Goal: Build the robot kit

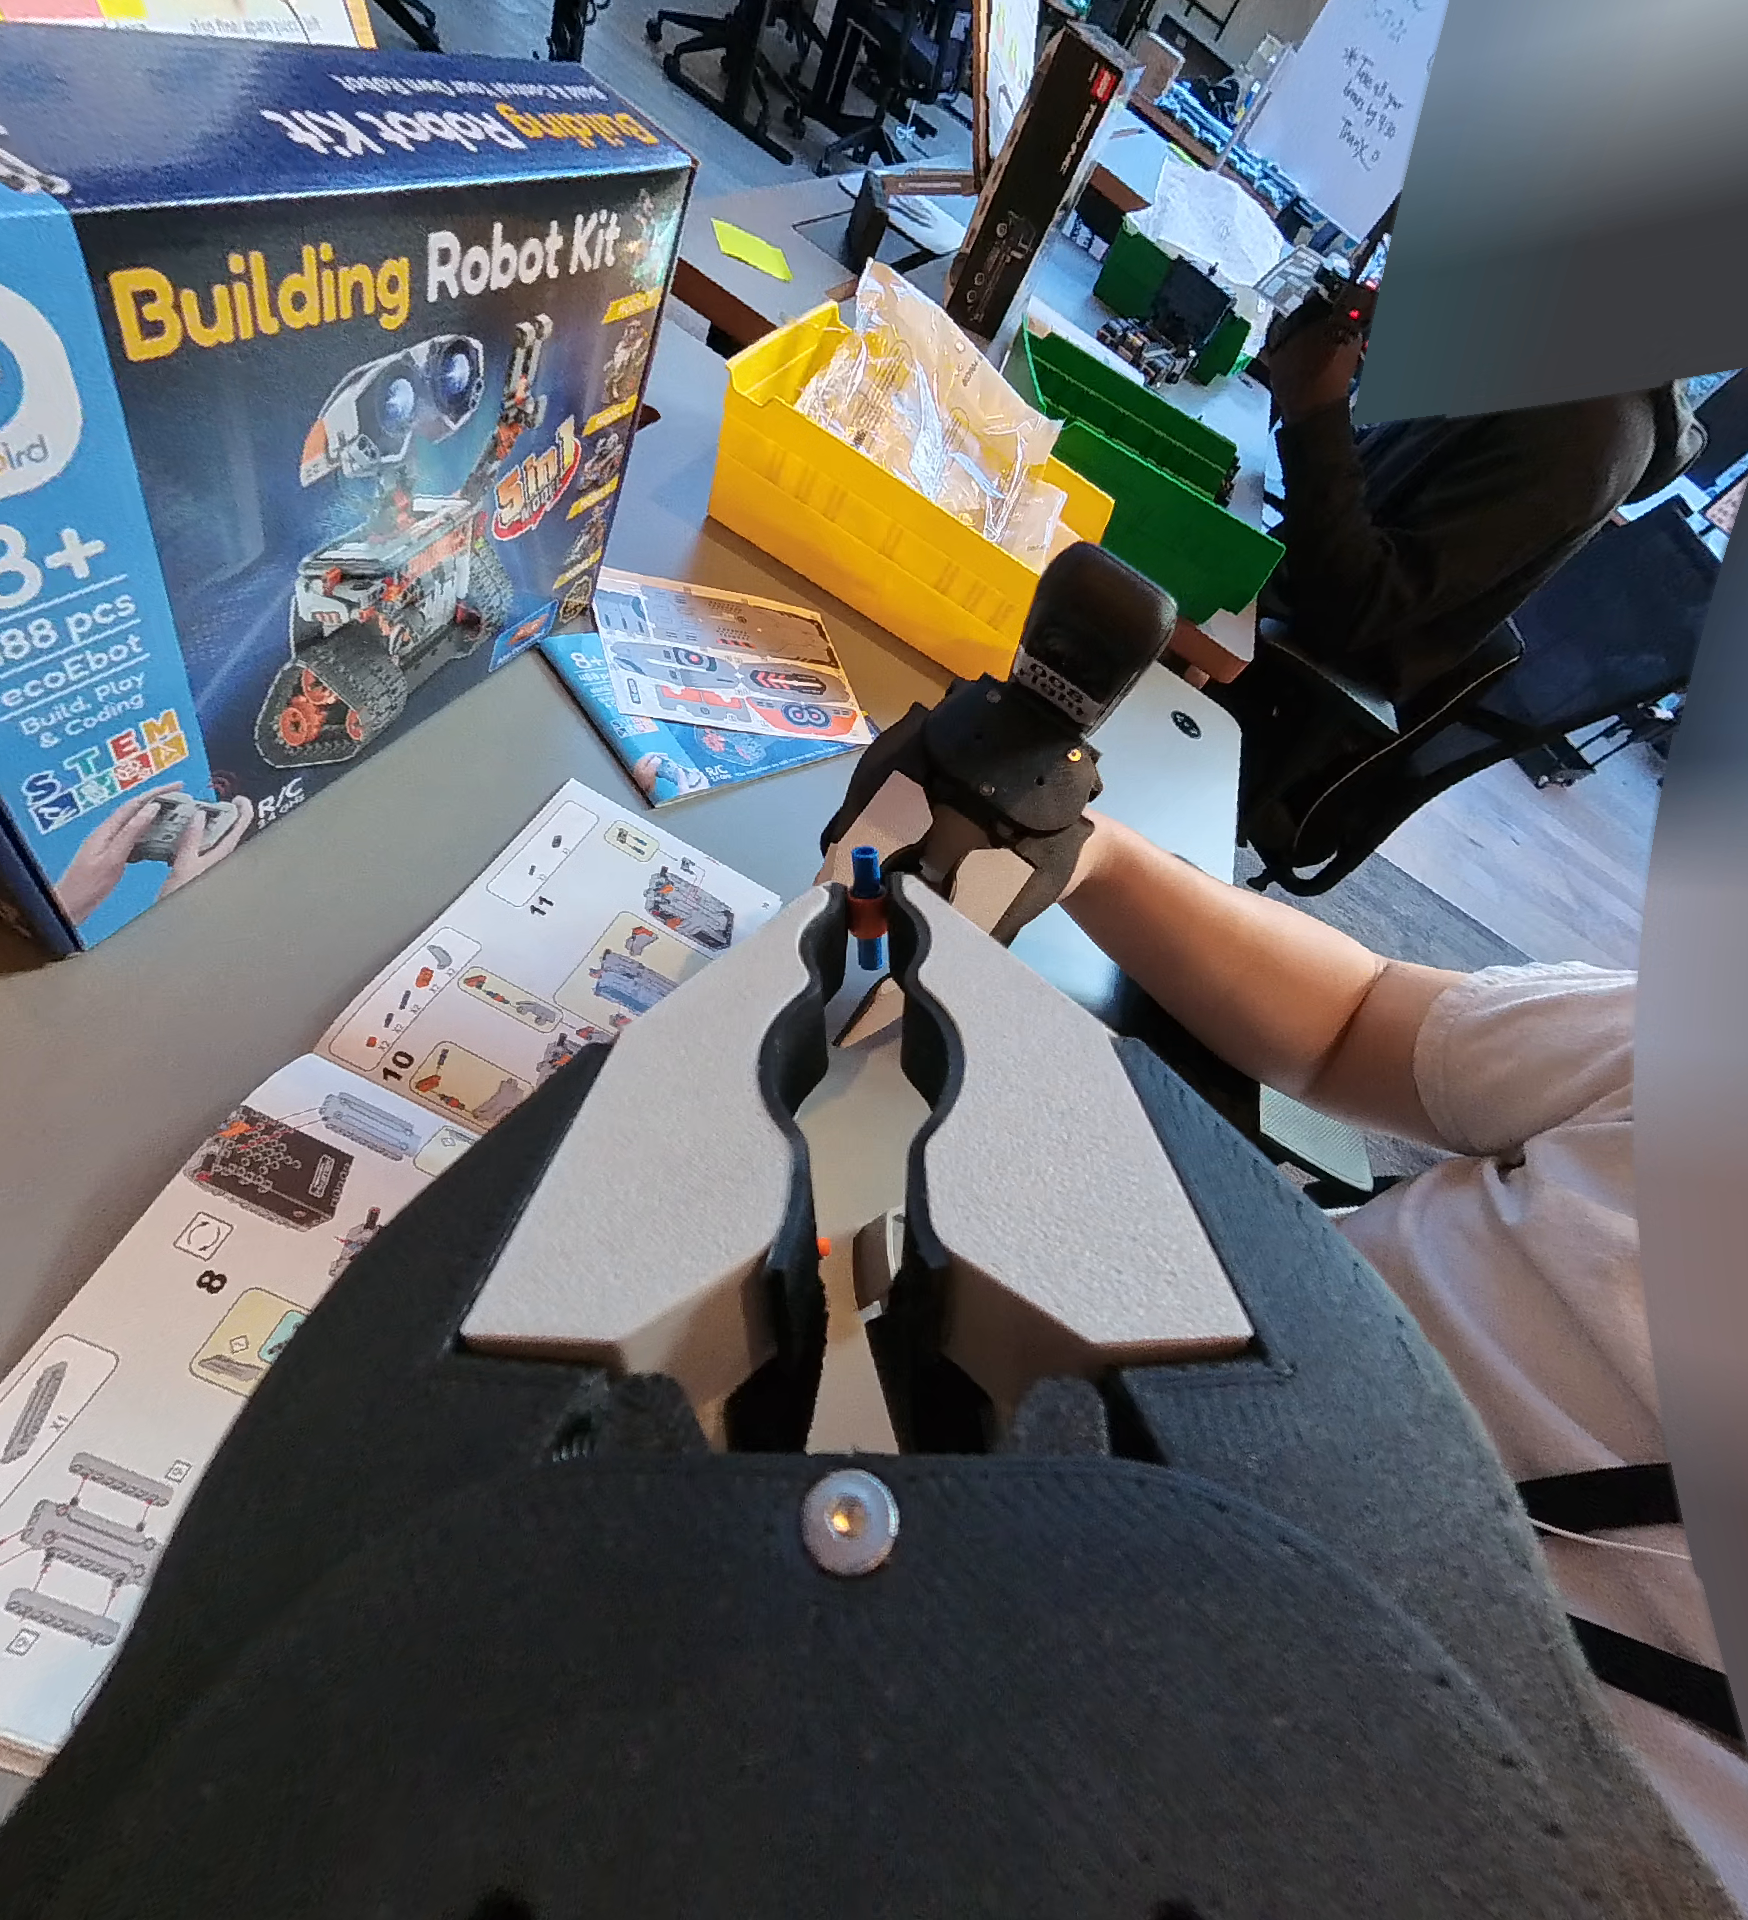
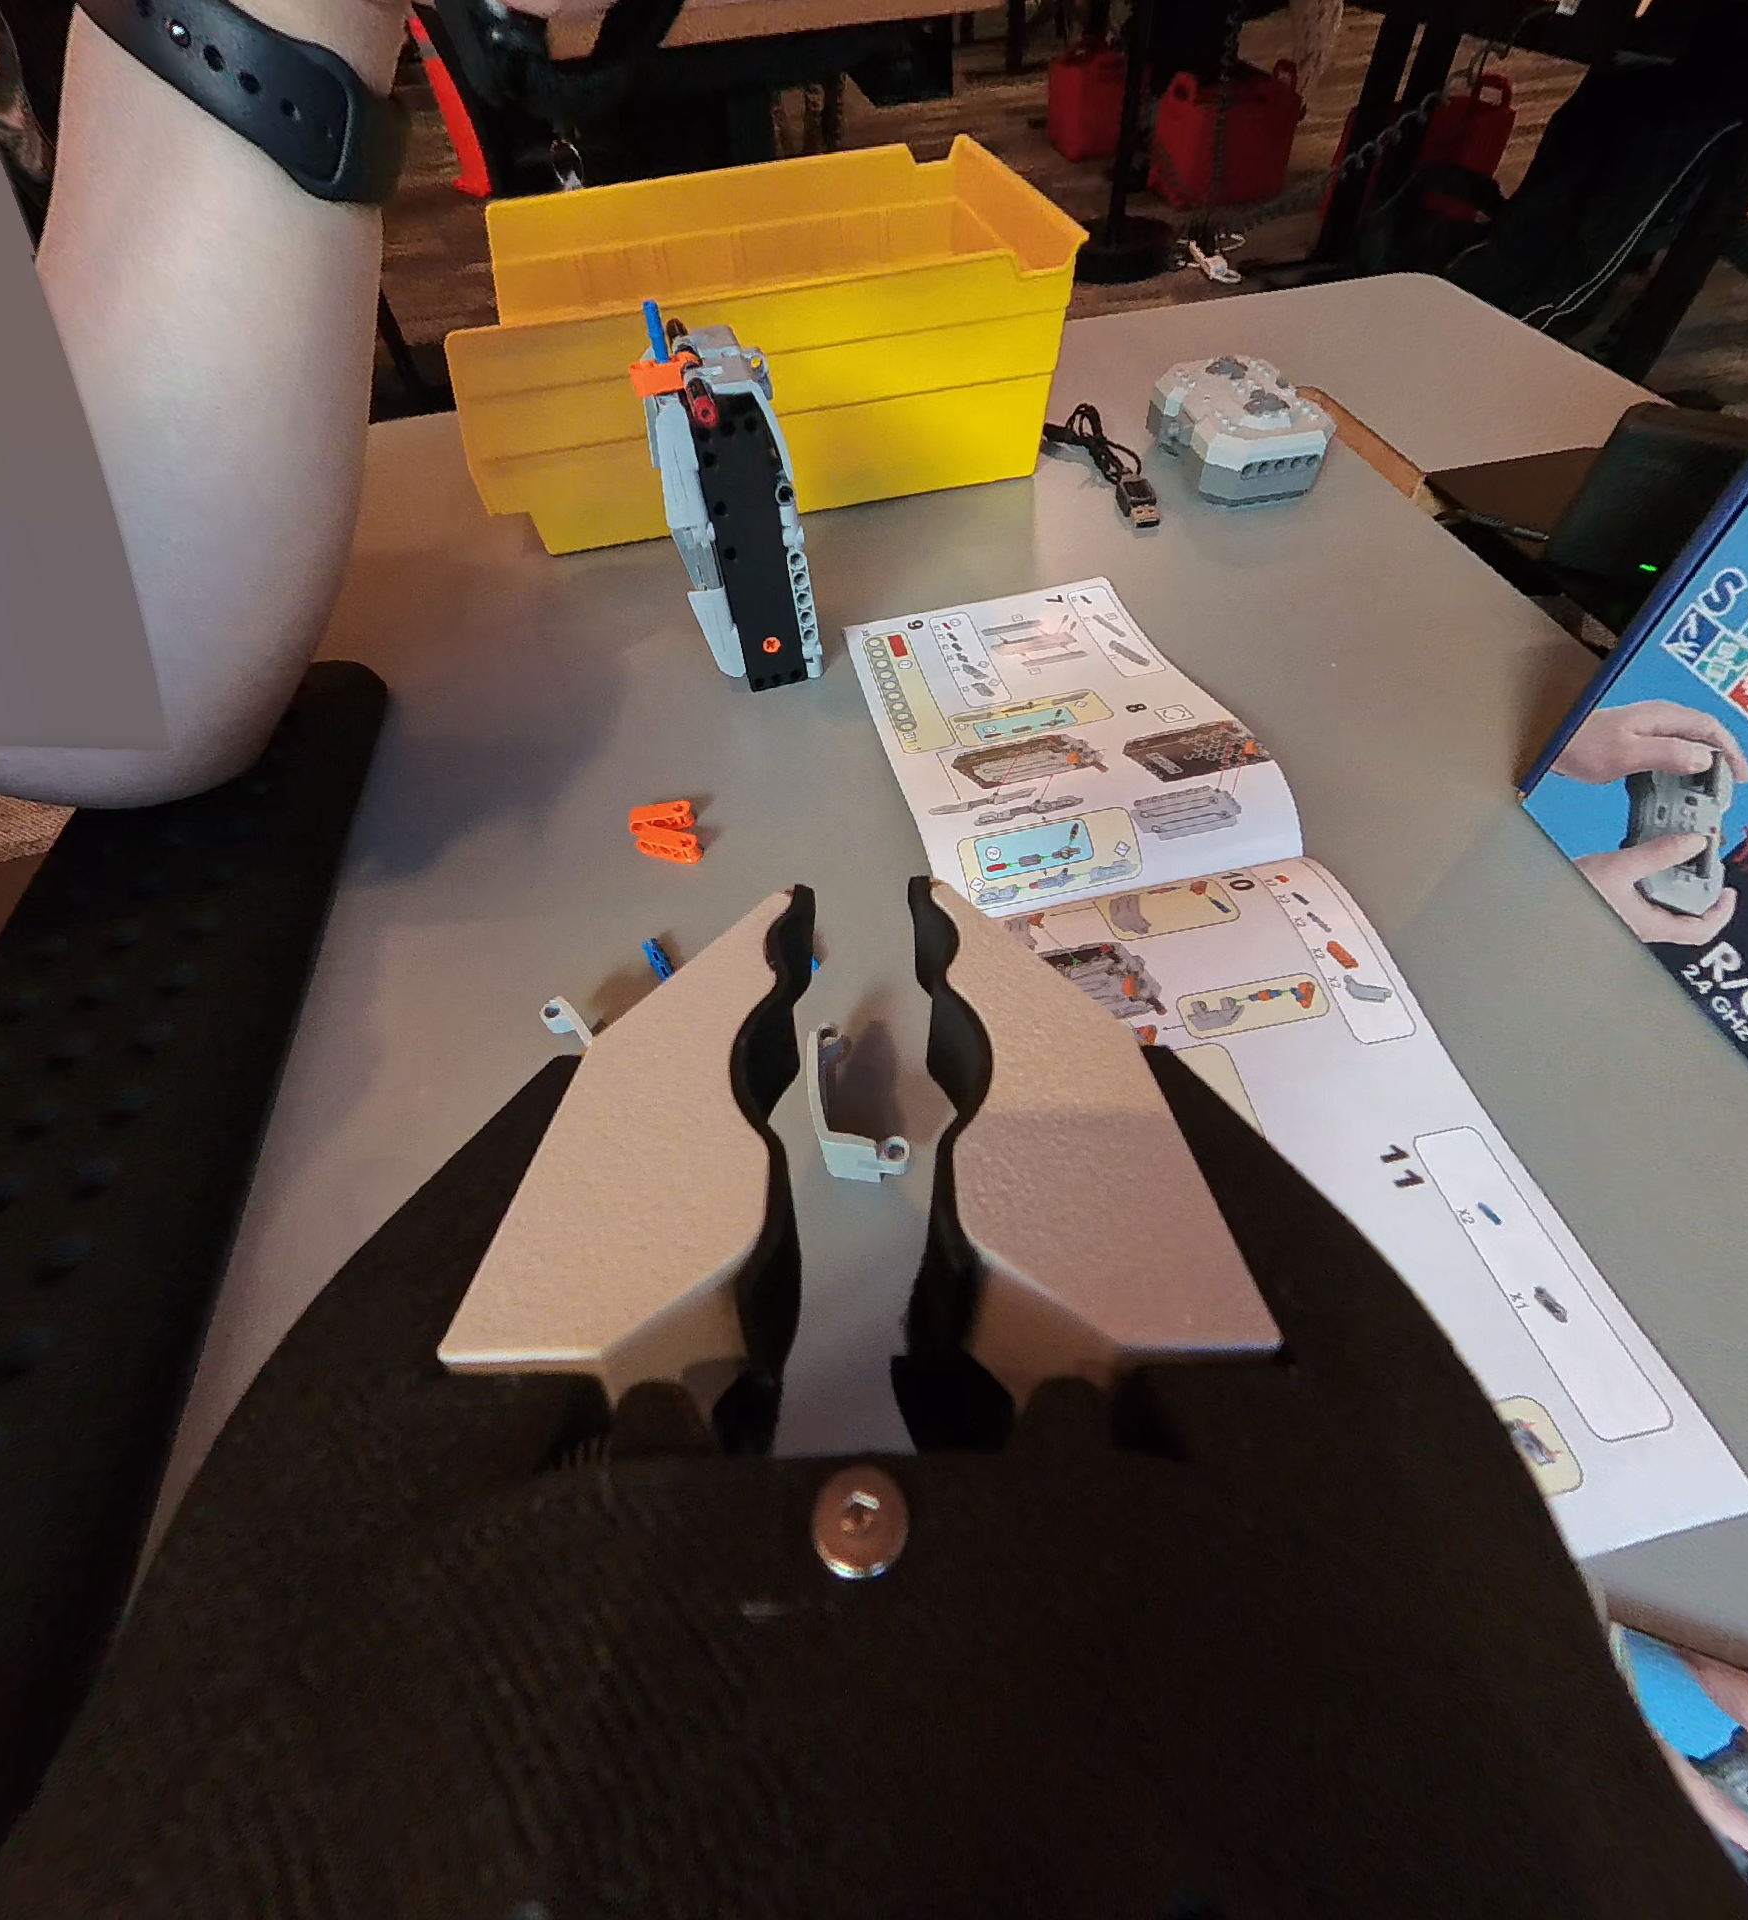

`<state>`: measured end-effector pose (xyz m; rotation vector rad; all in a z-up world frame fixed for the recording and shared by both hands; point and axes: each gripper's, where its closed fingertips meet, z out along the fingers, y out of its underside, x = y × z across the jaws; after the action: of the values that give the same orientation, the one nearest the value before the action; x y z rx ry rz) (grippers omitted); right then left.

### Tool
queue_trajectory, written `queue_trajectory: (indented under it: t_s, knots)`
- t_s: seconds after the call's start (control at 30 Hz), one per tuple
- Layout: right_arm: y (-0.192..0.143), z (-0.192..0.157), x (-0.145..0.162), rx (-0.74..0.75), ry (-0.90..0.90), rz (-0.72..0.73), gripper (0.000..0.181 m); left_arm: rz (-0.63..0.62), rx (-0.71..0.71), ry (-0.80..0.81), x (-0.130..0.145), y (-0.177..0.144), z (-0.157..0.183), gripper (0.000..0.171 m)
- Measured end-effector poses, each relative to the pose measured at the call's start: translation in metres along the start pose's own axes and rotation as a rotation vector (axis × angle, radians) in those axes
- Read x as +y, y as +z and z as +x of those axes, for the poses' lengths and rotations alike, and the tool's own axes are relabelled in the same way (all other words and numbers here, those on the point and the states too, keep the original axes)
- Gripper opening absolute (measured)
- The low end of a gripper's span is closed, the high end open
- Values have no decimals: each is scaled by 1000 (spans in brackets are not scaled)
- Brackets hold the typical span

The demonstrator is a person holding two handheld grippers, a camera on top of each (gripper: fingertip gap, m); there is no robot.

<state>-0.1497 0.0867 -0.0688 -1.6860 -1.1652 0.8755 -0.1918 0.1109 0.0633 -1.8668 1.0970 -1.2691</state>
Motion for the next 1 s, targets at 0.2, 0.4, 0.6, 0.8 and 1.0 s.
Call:
queue_trajectory:
  t_s: [0.2,0.4,0.6,0.8,1.0]
  knots:
    - [0,5,6,18,3,-16,17,17,-8,-10,-2,-5,-3,5]
    - [5,9,2,45,-42,-48,15,133,-45,-18,-15,-33,-7,5]
    - [14,8,-5,54,-166,-158,12,280,-63,-38,-31,-66,-6,5]
    - [31,-9,-24,-19,-205,-209,15,332,-63,-37,-36,-77,-4,5]
    - [90,-62,1,-156,-14,-298,16,325,-61,-28,-36,-76,-2,5]
